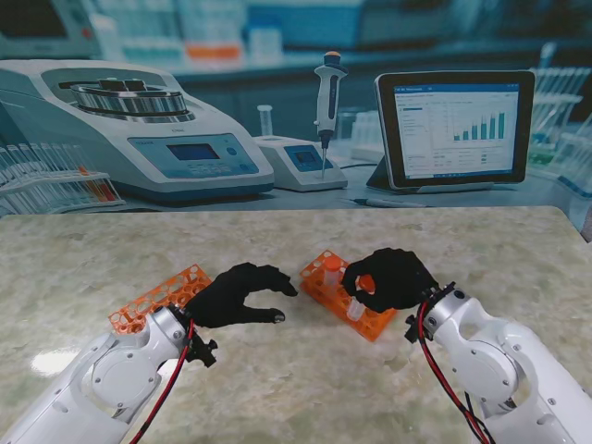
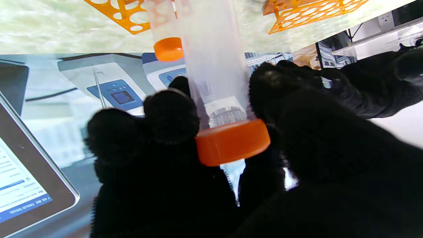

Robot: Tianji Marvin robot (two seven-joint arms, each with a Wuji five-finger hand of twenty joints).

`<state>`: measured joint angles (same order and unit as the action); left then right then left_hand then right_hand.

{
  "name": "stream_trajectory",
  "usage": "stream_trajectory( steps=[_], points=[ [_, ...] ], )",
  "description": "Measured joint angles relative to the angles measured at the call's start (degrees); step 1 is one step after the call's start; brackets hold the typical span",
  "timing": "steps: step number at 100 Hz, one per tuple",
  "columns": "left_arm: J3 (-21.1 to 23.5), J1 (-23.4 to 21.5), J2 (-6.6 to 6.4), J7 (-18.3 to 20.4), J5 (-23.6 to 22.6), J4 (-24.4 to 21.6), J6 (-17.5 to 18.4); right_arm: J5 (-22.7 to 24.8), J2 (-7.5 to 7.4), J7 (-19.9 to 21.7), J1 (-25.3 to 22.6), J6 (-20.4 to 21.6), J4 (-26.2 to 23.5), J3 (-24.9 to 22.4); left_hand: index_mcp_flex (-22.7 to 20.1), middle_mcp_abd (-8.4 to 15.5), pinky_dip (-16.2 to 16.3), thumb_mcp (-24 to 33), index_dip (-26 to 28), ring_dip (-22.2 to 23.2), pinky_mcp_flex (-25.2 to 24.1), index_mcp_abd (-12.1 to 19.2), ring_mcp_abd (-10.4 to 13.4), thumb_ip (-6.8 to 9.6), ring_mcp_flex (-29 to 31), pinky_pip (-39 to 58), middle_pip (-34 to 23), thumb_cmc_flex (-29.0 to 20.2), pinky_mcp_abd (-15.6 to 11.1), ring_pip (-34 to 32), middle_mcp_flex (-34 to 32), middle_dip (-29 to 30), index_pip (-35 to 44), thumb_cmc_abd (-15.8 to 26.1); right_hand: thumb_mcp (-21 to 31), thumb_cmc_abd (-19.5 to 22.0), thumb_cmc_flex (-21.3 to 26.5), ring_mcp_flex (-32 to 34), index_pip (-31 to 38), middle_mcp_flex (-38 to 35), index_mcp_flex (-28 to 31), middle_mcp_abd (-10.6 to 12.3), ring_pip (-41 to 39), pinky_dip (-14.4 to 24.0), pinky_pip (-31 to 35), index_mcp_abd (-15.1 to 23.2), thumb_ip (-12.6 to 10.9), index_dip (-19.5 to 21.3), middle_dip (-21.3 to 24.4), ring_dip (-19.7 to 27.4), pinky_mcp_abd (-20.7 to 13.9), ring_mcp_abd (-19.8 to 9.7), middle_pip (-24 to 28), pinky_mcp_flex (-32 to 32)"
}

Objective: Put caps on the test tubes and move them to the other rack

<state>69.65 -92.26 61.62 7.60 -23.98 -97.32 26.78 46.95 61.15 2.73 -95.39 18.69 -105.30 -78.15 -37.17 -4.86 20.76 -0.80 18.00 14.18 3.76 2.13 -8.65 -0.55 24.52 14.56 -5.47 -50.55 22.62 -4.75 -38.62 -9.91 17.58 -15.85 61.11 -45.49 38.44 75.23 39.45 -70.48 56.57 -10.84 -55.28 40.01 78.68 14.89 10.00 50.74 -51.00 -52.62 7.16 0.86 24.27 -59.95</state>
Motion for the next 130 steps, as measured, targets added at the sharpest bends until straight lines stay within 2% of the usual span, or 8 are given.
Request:
stream_trajectory(
  steps=[50,104,130],
  points=[
    [0.32,-0.05,0.00,-0.11,-0.13,0.02,-0.01,-1.52,0.11,-1.95,4.89,-3.07,7.33,3.68,0.00,0.00,0.00,0.00,0.00,0.00,0.00,0.01,0.00,0.00,0.00,-0.47,0.00,0.00,0.00,0.00,0.00,0.01,0.00,0.00,0.00,0.00,0.00,0.00,0.00,-0.01,0.00,0.00,0.00,0.04,0.00,0.00,0.00,0.01,0.00,0.00,0.04,0.04,0.00,0.00],
    [0.28,-0.03,0.00,-0.13,-0.11,0.04,-0.08,-1.52,0.21,-2.06,6.29,-4.49,9.96,4.78,0.00,0.00,0.00,0.00,0.00,-0.01,0.00,0.02,0.00,0.00,-0.01,-0.48,0.00,0.00,0.00,0.00,0.00,0.01,0.00,0.01,0.01,0.01,0.00,0.00,-0.01,-0.01,0.00,0.00,0.00,0.18,0.00,0.00,0.00,0.02,0.00,0.00,0.08,0.10,0.01,0.00],
    [0.28,-0.02,0.00,-0.12,-0.11,0.07,-0.07,-1.59,0.32,-2.84,8.56,-5.18,12.53,5.99,0.00,0.00,0.00,0.00,0.00,-0.01,0.00,0.02,0.00,0.00,-0.01,-0.49,0.00,0.00,0.00,0.00,0.00,0.01,0.00,0.01,0.25,0.02,-0.05,0.00,-0.01,0.00,0.00,0.02,0.00,0.60,-0.05,0.00,0.00,0.02,-0.12,0.00,0.18,0.16,0.51,0.00]
  ],
)
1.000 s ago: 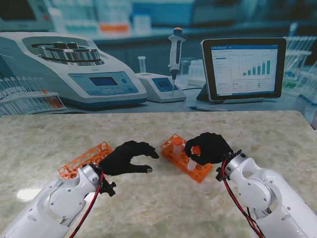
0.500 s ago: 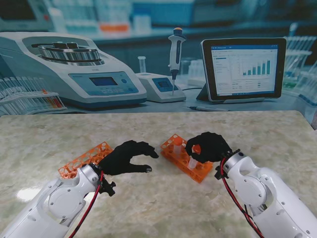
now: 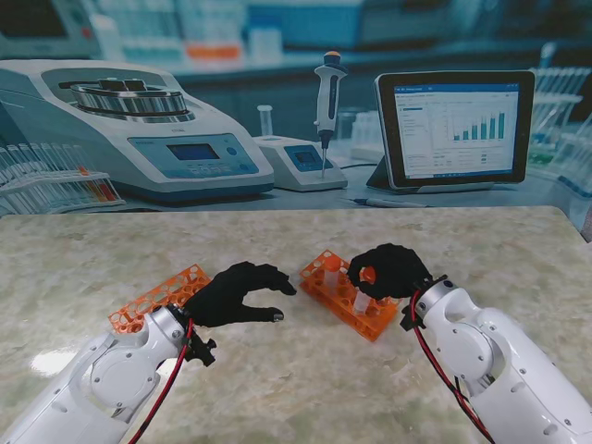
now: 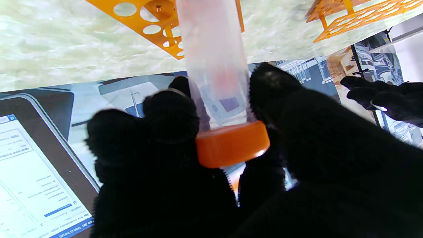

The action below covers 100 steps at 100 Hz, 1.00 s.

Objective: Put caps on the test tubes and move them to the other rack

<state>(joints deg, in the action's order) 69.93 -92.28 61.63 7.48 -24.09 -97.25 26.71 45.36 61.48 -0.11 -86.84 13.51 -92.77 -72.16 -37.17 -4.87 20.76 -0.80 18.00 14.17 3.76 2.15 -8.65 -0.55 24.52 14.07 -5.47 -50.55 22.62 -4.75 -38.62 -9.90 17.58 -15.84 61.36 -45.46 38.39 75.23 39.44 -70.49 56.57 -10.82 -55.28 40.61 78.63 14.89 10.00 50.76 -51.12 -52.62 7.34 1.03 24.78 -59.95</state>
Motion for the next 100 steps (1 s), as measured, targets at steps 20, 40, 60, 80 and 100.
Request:
stream_trajectory(
  steps=[20,40,60,80,100],
  points=[
    [-0.02,0.01,0.00,-0.01,0.00,0.01,-0.03,1.02,0.00,0.57,0.23,-0.18,-0.09,-0.15,0.00,0.00,0.00,0.00,0.00,-0.01,0.00,0.00,0.00,0.00,0.00,0.00,0.00,0.00,0.00,0.00,0.00,0.00,0.00,0.00,0.01,0.01,0.00,0.00,0.00,0.00,0.00,0.00,0.00,0.00,-0.06,0.00,0.00,0.00,0.00,0.00,0.33,0.10,0.00,0.02],
    [-0.01,0.01,0.00,-0.01,-0.02,0.01,-0.01,0.21,-0.19,1.60,1.42,-1.02,0.28,0.87,0.00,0.00,0.00,0.00,0.00,-0.01,0.00,0.00,0.00,0.00,0.00,0.00,0.00,0.00,0.00,0.00,0.00,0.00,0.00,0.01,0.05,0.01,0.00,0.00,0.00,0.00,0.00,0.01,0.00,0.01,-0.06,0.00,0.00,0.00,-0.02,0.00,0.34,0.10,0.05,0.02],
    [0.07,-0.03,0.00,-0.01,-0.06,-0.02,-0.01,-0.96,-0.13,1.01,3.21,-1.44,1.87,2.66,0.00,0.00,0.00,0.00,0.00,0.00,0.00,0.00,0.00,0.00,0.00,0.00,0.00,0.00,0.00,0.00,0.00,0.00,0.00,0.01,0.21,0.01,0.00,0.00,0.00,0.00,0.00,0.01,0.00,0.01,-0.07,0.00,0.00,0.00,-0.50,0.00,0.34,0.10,0.09,0.02],
    [0.30,-0.20,0.00,-0.08,-0.17,-0.05,0.07,-1.41,0.06,0.64,3.77,-1.58,2.27,3.70,0.00,0.00,0.00,0.00,0.00,-0.01,0.00,0.01,0.00,0.00,0.00,0.00,0.00,0.00,0.00,0.00,0.00,0.00,0.00,0.01,0.24,0.01,0.00,0.00,0.00,0.00,0.00,0.01,0.00,0.01,-0.07,0.00,0.00,0.00,-0.51,0.00,0.35,0.10,0.09,0.02],
    [0.36,-0.26,0.00,-0.08,-0.19,-0.05,0.10,-1.41,0.14,0.92,3.71,-1.80,2.16,3.71,0.00,0.00,0.00,0.00,0.00,-0.01,0.00,0.01,0.00,0.00,0.00,0.00,0.00,0.00,0.00,0.00,0.00,0.00,0.00,0.01,0.28,0.01,0.00,0.00,0.00,0.00,0.00,0.00,0.00,0.02,-0.08,0.00,0.00,0.00,-0.51,0.00,0.35,0.10,0.09,0.03]
  ],
)
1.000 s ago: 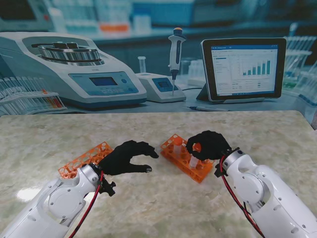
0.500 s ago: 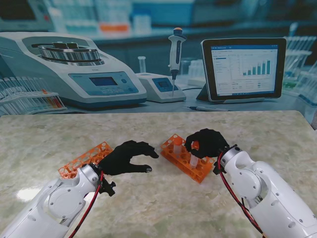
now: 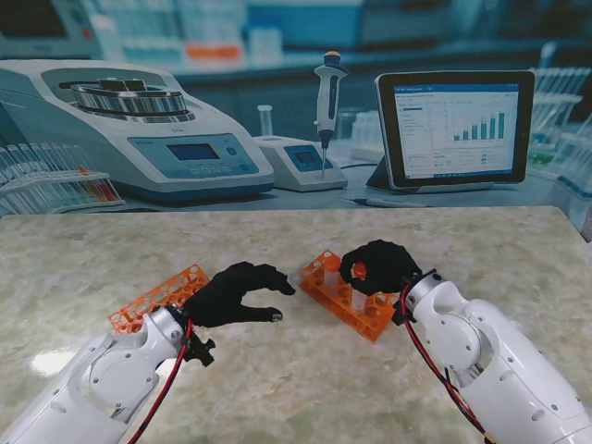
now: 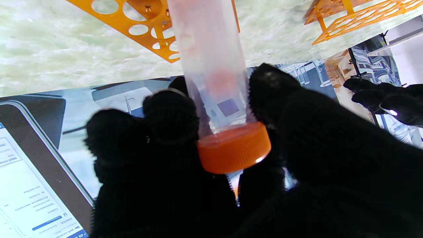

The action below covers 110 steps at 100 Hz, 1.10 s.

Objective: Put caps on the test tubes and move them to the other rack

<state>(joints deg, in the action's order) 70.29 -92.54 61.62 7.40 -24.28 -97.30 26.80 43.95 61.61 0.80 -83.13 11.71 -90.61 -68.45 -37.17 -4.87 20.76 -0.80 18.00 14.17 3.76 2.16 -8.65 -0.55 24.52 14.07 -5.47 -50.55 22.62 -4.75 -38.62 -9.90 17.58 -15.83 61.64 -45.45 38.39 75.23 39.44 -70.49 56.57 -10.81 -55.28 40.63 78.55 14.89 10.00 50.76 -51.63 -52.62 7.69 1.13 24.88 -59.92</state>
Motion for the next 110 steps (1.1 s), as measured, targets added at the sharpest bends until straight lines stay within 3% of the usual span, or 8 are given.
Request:
stream_trajectory(
  steps=[21,39,110],
  points=[
    [-0.07,0.04,0.00,0.03,0.01,0.00,0.00,-0.76,0.04,-0.75,0.14,-0.41,0.38,0.52,0.00,0.00,0.00,0.00,0.00,0.00,0.00,0.00,0.00,0.00,0.00,0.00,0.00,0.00,0.00,0.00,0.00,0.00,0.00,0.01,0.06,0.01,0.00,0.00,0.00,0.00,0.00,0.00,0.00,0.00,-0.06,0.00,0.00,0.00,-0.04,0.00,0.02,0.00,0.00,0.05],
    [-0.09,0.11,-0.01,0.06,0.05,0.07,0.02,-1.59,0.63,-4.73,0.19,-0.55,1.88,1.51,0.00,0.00,0.00,0.00,0.00,0.00,0.00,0.00,0.00,0.00,0.00,0.00,0.00,0.00,0.00,0.00,0.00,0.00,0.00,0.01,0.07,0.01,0.00,0.00,0.00,0.00,0.00,0.00,0.00,0.00,-0.61,-0.02,0.00,0.00,-0.07,0.00,0.07,0.14,0.41,0.07],
    [-0.11,0.24,-0.01,0.05,0.01,0.24,0.18,1.31,0.74,-4.64,0.83,0.28,2.94,1.08,0.00,0.00,0.00,0.00,0.00,0.00,0.00,0.00,0.00,0.00,0.00,0.00,0.00,0.00,0.00,0.00,0.00,0.00,0.00,0.24,0.40,0.03,-0.03,0.00,-0.01,0.00,-0.01,0.09,0.00,0.01,-1.28,-0.05,0.00,0.02,-0.57,0.00,0.59,0.54,0.87,0.16]
  ],
)
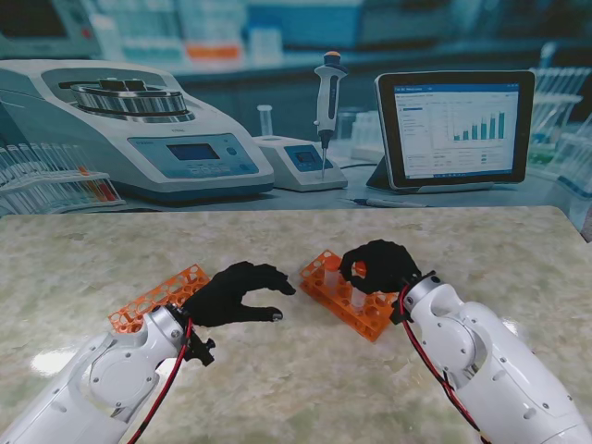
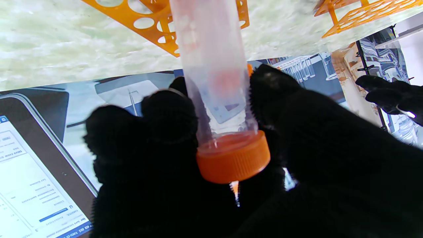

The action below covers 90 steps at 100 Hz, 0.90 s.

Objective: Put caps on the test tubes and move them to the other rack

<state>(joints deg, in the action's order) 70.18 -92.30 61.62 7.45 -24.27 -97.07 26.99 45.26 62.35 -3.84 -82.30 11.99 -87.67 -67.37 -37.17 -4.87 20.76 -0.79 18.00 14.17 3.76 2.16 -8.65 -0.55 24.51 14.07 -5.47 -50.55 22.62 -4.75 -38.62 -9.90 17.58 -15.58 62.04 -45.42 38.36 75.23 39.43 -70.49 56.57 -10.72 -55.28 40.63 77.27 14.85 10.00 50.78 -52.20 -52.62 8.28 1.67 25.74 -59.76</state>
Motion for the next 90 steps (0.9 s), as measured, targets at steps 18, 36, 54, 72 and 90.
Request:
stream_trajectory(
  steps=[18,36,54,72,90],
  points=[
    [0.03,-0.01,0.00,-0.02,-0.03,0.03,0.11,-0.58,0.04,-2.00,1.50,0.11,2.05,1.60,0.00,0.00,0.00,0.00,0.00,0.00,0.00,0.00,0.00,0.00,0.00,0.00,0.00,0.00,0.00,0.00,0.00,0.00,0.00,0.00,0.00,0.00,0.00,0.00,0.00,0.00,0.00,0.00,0.00,0.00,-0.04,0.00,0.00,0.01,-0.10,0.00,0.31,0.53,1.18,0.21],
    [0.05,-0.01,0.00,-0.03,-0.04,0.12,0.12,-1.06,0.37,-3.18,2.14,0.10,3.74,2.29,0.00,0.00,0.00,0.00,0.00,0.00,0.00,0.00,0.00,0.00,0.00,0.00,0.00,0.00,0.00,0.00,0.00,0.00,0.00,0.00,0.00,0.00,0.00,-0.01,0.00,0.00,0.00,0.01,0.48,0.00,-0.10,-0.01,0.00,0.01,-0.09,0.00,0.51,0.81,1.29,0.35],
    [0.01,0.02,0.00,-0.02,-0.04,0.21,0.13,-1.02,0.59,-4.09,1.99,0.22,4.76,2.38,0.00,0.00,0.00,0.00,0.00,0.00,0.00,0.00,0.00,0.00,0.00,0.00,0.00,0.00,0.00,0.00,0.00,0.00,0.00,0.00,0.00,0.00,0.00,-0.01,0.00,0.00,0.00,0.01,0.62,0.00,-0.12,-0.01,0.00,0.01,-0.09,0.00,0.52,0.81,1.29,0.45],
    [-0.09,0.16,-0.01,0.02,-0.03,0.28,0.13,-1.45,0.63,-4.02,2.44,0.10,5.64,2.86,0.00,0.00,0.00,0.00,0.00,0.00,0.00,0.00,0.00,0.00,0.00,0.00,0.00,0.00,0.00,0.00,0.00,0.00,0.00,0.00,0.00,0.00,0.00,-0.02,0.00,0.00,0.00,0.00,0.69,0.00,-0.18,-0.01,0.00,0.01,-0.08,0.00,0.53,0.82,1.29,0.55],
    [-0.06,0.17,-0.01,0.02,-0.03,0.33,0.13,-2.35,0.61,-2.42,2.48,-0.42,5.81,3.07,0.00,0.00,0.00,0.00,0.00,0.00,0.00,0.00,0.00,0.00,0.00,0.00,0.00,0.00,0.00,0.00,0.00,0.00,0.00,0.01,0.00,0.00,0.22,-0.32,-0.12,0.56,-0.01,0.01,6.14,0.75,-1.75,-0.51,0.00,0.01,1.42,0.83,1.72,1.64,1.01,4.42]
  ],
)
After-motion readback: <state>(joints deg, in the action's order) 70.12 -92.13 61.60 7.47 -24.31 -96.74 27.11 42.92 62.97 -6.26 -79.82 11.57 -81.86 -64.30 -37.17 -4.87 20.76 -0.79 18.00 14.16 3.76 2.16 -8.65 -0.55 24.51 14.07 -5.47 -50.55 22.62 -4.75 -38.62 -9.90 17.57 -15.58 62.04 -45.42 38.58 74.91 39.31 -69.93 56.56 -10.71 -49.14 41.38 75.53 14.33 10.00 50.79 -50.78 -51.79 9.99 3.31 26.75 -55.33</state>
